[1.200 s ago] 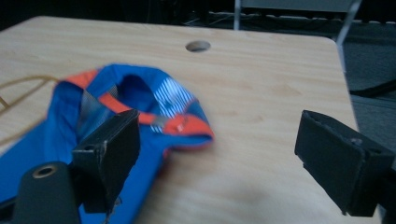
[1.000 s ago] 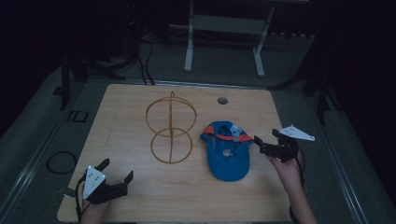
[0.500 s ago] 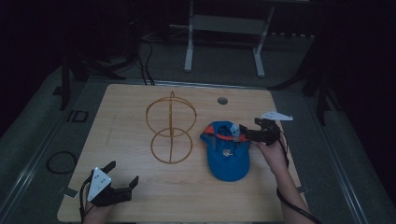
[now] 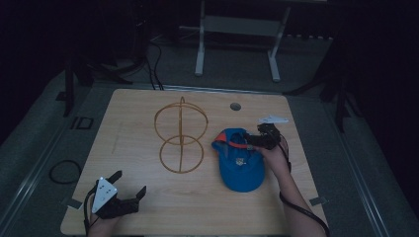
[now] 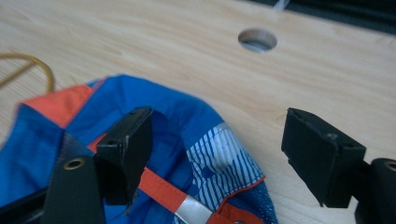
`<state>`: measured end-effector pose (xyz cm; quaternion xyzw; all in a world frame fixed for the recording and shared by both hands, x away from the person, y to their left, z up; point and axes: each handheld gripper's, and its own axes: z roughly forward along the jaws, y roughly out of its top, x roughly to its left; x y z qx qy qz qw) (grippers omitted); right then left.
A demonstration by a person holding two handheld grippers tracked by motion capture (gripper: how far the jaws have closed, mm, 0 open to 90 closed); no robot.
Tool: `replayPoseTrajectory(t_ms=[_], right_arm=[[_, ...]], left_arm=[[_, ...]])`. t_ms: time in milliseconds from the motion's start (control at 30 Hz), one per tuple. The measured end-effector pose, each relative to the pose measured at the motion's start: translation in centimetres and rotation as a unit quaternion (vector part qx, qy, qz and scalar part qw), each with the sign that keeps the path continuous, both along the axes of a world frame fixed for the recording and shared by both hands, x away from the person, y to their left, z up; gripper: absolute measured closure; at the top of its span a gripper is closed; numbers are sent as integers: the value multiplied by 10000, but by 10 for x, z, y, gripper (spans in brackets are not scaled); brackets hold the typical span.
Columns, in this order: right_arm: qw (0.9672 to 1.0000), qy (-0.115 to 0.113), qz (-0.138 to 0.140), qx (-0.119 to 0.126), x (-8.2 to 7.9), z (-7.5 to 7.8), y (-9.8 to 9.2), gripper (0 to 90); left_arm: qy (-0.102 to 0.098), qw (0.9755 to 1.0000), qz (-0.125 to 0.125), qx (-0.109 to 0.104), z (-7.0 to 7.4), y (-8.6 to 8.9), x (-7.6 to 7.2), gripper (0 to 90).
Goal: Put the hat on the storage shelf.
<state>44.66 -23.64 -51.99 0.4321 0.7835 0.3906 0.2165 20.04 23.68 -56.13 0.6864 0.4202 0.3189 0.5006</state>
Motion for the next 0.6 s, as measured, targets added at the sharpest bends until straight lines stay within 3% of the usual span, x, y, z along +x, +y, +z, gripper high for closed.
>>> replayPoseTrajectory(t_ms=[100,133,167,300,600], right_arm=[[10000,47,-33,-50,2,-3,2,249],[9996,275,39,-91,7,-14,6,251],[9993,357,43,-136,8,-18,9,251],[9982,501,101,-325,12,-27,14,251],[9945,580,216,-850,15,-37,21,293]], left_arm=[[3,10000,25,-6,0,0,0,25],[12,10000,26,-19,0,0,0,25],[17,10000,22,-25,0,1,0,25],[39,10000,1,-34,0,1,1,25],[71,10000,13,-5,-1,1,1,25]])
